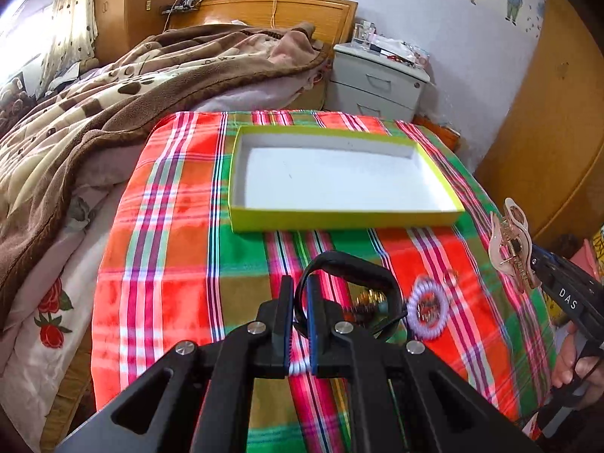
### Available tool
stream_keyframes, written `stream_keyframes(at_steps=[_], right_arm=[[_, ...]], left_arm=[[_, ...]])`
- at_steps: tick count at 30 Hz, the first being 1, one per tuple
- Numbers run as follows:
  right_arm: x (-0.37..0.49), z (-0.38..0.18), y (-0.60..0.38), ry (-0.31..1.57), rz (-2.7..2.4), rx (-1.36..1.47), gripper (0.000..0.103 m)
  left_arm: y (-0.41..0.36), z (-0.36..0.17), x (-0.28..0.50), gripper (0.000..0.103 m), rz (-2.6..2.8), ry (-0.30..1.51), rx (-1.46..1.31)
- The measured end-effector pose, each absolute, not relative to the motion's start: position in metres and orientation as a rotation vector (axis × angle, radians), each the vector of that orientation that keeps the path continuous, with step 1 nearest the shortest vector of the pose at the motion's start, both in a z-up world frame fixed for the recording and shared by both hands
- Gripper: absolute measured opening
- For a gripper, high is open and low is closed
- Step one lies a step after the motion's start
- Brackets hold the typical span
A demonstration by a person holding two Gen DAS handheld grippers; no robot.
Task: Organize jewelry
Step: 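Carry the black band and the claw clip over the yellow box with both grippers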
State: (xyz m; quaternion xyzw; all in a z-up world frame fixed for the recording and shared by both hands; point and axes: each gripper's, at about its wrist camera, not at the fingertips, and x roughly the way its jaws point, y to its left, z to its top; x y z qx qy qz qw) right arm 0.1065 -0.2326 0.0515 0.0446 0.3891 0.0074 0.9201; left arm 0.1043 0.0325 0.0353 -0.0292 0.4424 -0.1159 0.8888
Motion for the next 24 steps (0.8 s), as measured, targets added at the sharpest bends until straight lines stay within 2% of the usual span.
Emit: stream_keyframes(at_steps=[13, 24], right_arm=[[0.185, 0.05, -0.234, 0.837, 0.044, 0.07, 0.012], [0.239, 0.023, -0.225, 0.922, 0.053, 0.029, 0.012]], left_arm=[[0.036, 0.05, 0.178, 0.007, -0.222, 0.895, -0.095], [0.027, 0.027, 0.24, 0.007, -0.209, 0.956, -0.095]])
